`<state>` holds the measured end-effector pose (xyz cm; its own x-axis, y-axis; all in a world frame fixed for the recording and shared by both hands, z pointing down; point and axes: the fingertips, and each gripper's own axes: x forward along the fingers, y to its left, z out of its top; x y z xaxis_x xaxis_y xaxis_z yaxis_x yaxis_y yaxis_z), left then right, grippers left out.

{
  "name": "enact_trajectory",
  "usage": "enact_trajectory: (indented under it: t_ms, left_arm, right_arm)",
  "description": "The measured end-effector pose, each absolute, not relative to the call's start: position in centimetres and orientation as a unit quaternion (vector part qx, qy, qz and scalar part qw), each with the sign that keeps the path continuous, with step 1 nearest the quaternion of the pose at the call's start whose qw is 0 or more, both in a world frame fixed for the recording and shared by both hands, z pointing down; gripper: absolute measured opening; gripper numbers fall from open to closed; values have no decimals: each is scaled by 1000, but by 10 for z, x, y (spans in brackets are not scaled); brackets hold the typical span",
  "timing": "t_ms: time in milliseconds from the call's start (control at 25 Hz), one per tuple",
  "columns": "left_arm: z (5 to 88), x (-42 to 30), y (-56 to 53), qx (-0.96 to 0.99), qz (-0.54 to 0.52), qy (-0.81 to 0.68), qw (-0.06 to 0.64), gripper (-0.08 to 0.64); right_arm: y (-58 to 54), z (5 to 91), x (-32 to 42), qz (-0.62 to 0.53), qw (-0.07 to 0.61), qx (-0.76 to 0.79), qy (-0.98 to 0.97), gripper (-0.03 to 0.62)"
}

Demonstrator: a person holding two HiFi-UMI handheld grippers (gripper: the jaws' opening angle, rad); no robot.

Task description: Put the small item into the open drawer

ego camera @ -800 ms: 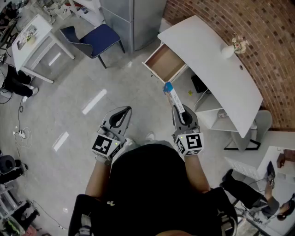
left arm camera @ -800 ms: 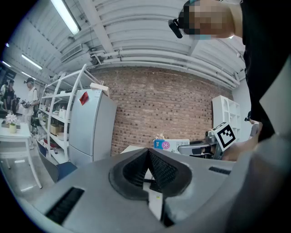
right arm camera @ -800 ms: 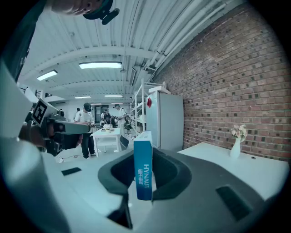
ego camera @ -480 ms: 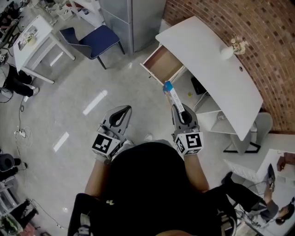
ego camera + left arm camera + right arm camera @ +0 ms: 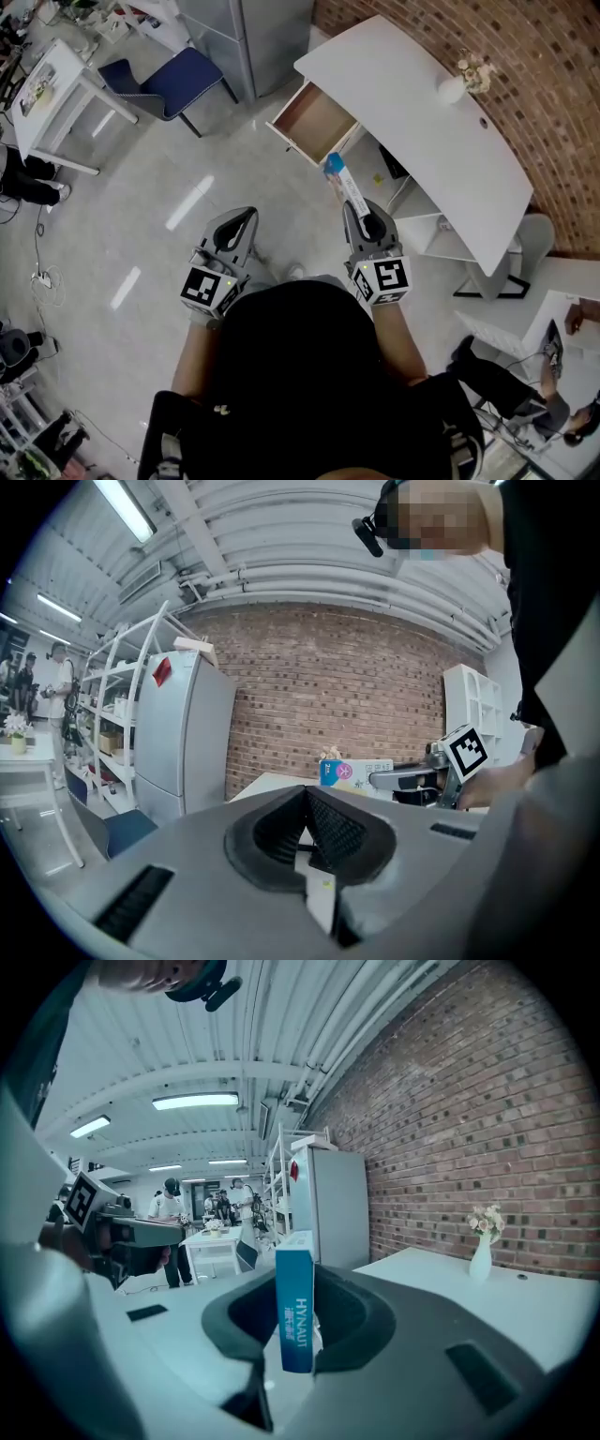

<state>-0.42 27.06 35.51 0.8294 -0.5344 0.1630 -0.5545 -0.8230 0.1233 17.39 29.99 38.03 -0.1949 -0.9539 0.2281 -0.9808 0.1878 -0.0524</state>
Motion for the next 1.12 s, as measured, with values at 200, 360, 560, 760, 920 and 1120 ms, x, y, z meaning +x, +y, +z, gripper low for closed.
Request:
enact_trajectory:
  t_ms: [200, 360, 560, 760, 920, 1120]
  left_arm:
    - [366, 0, 234, 954, 63, -278, 89, 3]
    - [374, -1, 187, 958, 62, -261, 97, 3]
    - [382, -12, 112, 964, 72, -232, 106, 3]
    - [385, -24, 40, 971, 77, -200, 104, 3]
    - [392, -36, -4, 973, 84, -178, 119, 3]
    - [398, -40, -40, 973, 90, -173, 126, 3]
  right_arm:
    - [267, 393, 180, 105, 83, 639, -757, 84]
    - [226, 400, 175, 110, 98, 647, -749, 84]
    - [157, 414, 159, 123, 121, 660, -731, 84]
    - [92, 428, 143, 145, 134, 676, -710, 84]
    - [49, 438, 135, 162, 140, 691, -690, 84]
    - [14, 453, 141, 189, 143, 701, -673, 86]
